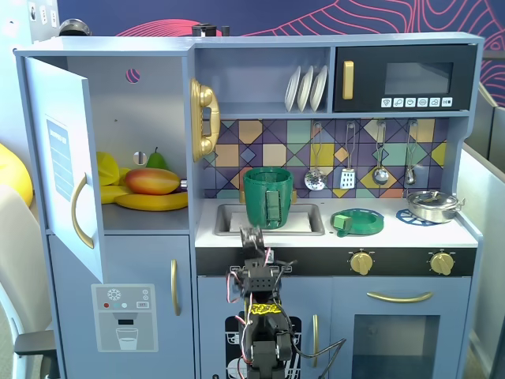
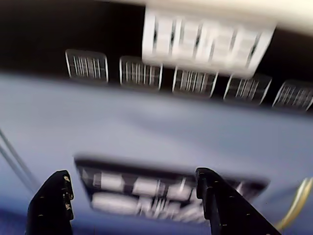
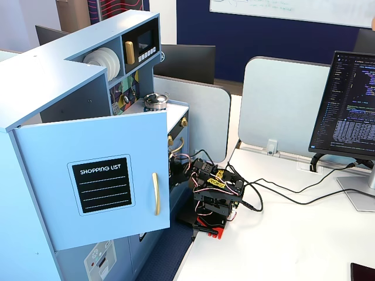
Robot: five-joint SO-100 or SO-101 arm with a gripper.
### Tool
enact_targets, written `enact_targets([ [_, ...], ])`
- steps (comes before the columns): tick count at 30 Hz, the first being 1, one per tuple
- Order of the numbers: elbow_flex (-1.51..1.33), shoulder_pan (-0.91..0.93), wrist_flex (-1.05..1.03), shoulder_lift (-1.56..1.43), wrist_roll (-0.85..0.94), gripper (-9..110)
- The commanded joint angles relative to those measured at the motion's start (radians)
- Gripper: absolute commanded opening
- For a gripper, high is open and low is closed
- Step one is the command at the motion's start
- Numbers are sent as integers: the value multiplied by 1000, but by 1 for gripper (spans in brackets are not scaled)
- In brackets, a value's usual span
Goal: Pick up the green pineapple from the left cabinet and place it in the green recipient
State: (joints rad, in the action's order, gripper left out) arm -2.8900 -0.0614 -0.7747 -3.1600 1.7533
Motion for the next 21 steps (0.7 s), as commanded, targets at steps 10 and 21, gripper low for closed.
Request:
enact_targets([
  [10,-107,11,-287,-17,-216,19],
  [21,-107,-17,-552,-17,-448,0],
])
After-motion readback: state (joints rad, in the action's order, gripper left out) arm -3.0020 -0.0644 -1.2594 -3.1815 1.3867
